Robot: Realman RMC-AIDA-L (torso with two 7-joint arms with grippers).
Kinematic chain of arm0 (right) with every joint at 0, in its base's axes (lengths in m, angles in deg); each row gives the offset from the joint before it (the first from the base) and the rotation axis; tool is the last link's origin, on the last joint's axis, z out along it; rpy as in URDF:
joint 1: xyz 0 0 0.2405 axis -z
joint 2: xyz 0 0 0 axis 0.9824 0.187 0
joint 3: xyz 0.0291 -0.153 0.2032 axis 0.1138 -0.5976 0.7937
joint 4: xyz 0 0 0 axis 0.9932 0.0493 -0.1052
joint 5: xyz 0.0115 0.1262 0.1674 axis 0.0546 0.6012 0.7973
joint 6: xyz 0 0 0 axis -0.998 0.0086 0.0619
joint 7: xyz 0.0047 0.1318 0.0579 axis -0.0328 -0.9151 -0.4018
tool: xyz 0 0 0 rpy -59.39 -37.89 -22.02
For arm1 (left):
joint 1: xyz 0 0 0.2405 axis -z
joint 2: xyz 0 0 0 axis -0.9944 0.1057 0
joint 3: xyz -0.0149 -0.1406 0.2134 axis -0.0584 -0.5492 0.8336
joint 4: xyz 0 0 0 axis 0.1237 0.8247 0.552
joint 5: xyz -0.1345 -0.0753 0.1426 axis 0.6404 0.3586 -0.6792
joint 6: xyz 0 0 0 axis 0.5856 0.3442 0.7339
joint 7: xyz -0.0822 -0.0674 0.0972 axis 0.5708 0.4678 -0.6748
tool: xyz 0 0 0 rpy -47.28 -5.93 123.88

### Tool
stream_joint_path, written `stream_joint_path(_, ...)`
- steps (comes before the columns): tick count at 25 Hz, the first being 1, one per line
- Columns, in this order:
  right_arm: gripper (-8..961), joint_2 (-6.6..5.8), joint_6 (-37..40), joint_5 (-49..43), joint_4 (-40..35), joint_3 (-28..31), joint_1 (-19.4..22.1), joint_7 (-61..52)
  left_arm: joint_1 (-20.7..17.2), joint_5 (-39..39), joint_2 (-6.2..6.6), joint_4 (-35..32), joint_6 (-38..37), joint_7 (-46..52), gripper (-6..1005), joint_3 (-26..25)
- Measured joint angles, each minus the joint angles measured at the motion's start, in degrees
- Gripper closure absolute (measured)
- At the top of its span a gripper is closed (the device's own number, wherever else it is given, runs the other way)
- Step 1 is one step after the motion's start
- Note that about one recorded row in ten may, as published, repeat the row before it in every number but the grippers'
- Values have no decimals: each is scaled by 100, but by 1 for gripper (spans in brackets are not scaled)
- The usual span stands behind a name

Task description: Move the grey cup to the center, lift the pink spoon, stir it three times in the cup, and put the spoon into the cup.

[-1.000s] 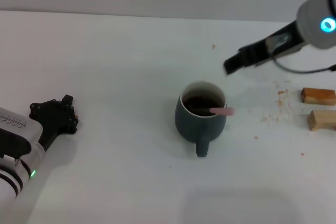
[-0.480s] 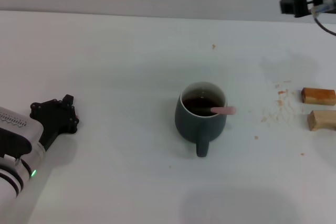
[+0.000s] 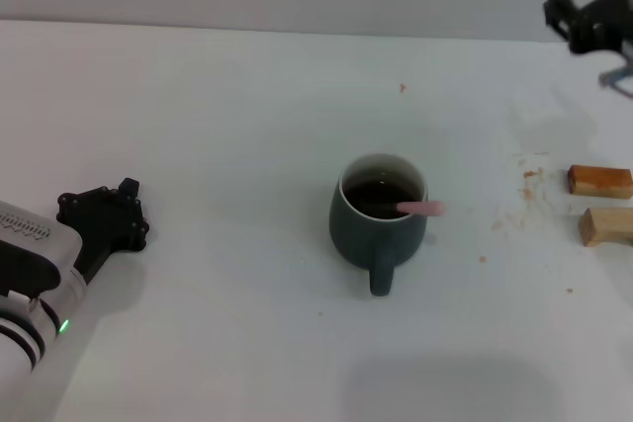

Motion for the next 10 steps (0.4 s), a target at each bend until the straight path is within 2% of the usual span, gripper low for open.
stream_joint_path(3,411,16,-1101,-484,-557,-148,330,-7,7,0,0,2,7,0,1001,-1)
stream_joint_path(4,411,36,-1774,-684,-922,-227,541,-5,10,-1,0,5,11,0,1001,-7)
stream_joint_path(6,411,43,-2062,-725,-1071,-252,625,-3,5,-4,-1,11,12,0,1001,-27)
stream_joint_path(10,411,54,-3546,-1011,-1878,-177,885,5,-16,-8,-1,13,0,0,1001,-131)
